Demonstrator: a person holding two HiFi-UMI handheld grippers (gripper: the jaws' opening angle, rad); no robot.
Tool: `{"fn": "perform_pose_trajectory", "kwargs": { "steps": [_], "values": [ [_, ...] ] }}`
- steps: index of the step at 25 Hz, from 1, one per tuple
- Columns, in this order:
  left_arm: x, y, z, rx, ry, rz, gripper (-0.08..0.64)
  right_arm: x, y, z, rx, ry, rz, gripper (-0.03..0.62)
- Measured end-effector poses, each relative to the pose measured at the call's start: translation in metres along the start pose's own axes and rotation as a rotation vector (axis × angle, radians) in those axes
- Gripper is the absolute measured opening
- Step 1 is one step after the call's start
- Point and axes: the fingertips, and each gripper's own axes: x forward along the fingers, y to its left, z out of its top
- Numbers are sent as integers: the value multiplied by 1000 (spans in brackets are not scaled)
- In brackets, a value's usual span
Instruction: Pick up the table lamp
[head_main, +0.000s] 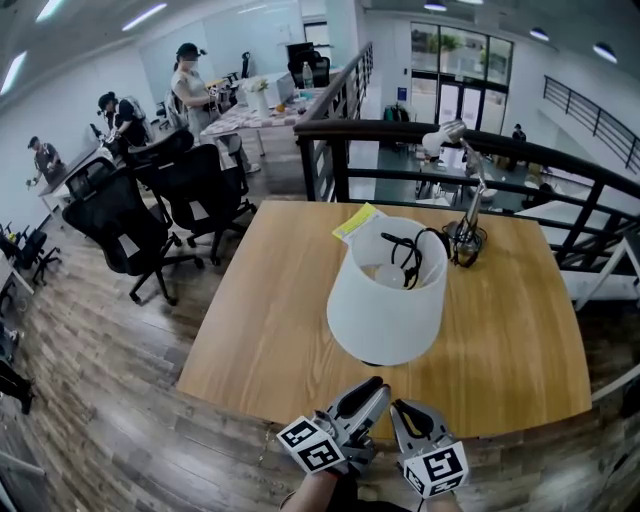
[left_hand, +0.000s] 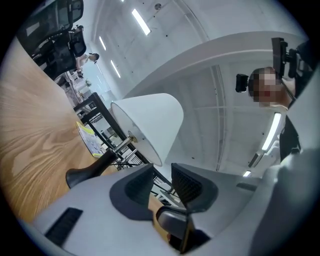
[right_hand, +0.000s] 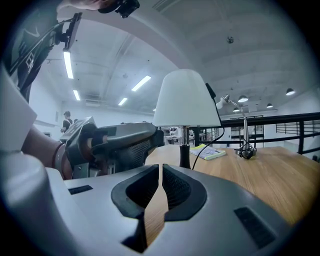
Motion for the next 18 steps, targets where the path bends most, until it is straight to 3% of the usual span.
{"fn": "perform_pose_trajectory", "kwargs": {
  "steps": [5,12,18],
  "values": [
    [6,11,5,-23,-17,-34,125,8,-7,-5,9,7,-12,46],
    [18,14,18,-62,-62,-142,153,20,-16,-8,10,28,-19,46],
    [29,9,25,-50,-60,-228,155,30,-24,-9,21,43,-32,46]
  ]
}}
